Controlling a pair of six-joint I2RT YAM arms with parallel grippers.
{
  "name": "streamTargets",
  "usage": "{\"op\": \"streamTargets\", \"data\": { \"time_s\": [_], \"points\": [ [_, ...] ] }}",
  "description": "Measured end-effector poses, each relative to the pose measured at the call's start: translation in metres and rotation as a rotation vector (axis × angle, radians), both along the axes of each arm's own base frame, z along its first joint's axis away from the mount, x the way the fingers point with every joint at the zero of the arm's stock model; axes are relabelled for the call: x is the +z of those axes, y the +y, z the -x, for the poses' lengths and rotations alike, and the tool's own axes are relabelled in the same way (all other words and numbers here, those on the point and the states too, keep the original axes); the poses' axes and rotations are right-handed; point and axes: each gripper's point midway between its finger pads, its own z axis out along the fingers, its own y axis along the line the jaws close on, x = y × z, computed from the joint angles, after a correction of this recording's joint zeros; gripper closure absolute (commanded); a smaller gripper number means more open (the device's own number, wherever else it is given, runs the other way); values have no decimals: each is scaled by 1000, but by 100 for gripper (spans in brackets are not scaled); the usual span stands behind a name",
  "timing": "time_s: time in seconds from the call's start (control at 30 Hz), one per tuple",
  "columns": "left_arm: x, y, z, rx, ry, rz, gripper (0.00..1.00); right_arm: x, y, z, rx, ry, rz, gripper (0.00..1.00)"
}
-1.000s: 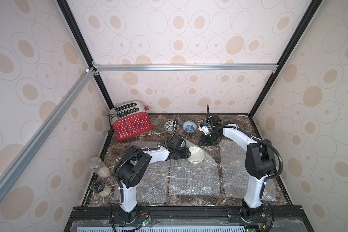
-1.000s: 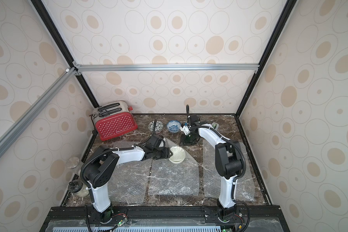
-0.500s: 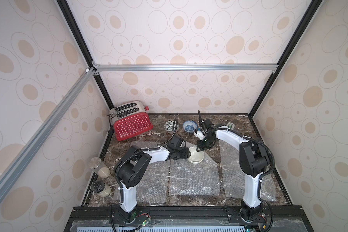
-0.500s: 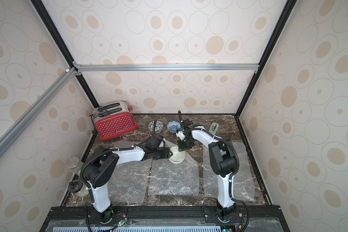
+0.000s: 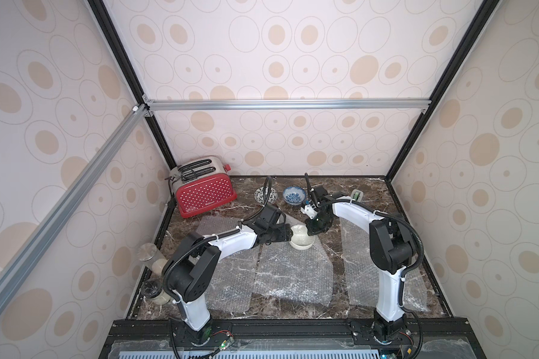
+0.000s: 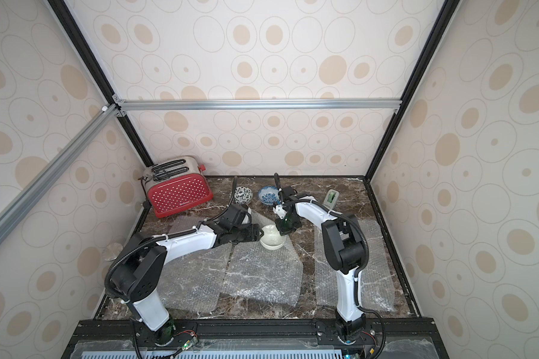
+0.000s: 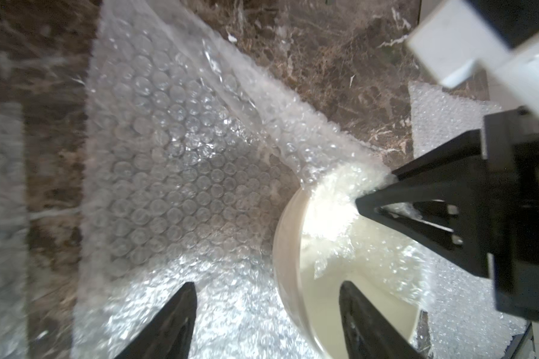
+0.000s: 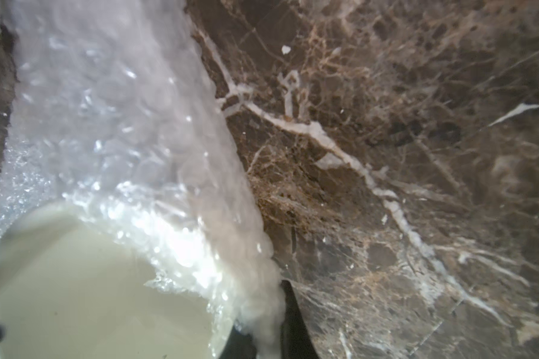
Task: Wrap bowls in bubble wrap
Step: Wrap the bowl in bubble wrap.
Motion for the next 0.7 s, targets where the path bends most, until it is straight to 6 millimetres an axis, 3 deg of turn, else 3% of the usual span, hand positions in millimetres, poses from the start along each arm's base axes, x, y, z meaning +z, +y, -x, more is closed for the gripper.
{"op": "streamTargets", "data": {
  "time_s": [0.17,0.33,0.53,0.7],
  "points": [
    [22,32,-13,64,-34,9,27,1,-1,2,15,-9,-1,94],
    [16,62,-31,134,-16,-24,27,4,-5,8,42,-12,11,95],
    [-1,76,-64,167,25,-35,29,7,-9,17,83,2,20,96],
    [-11,70,-91,127,50,7,29,6,-13,21,102,23,19,96]
  ]
}}
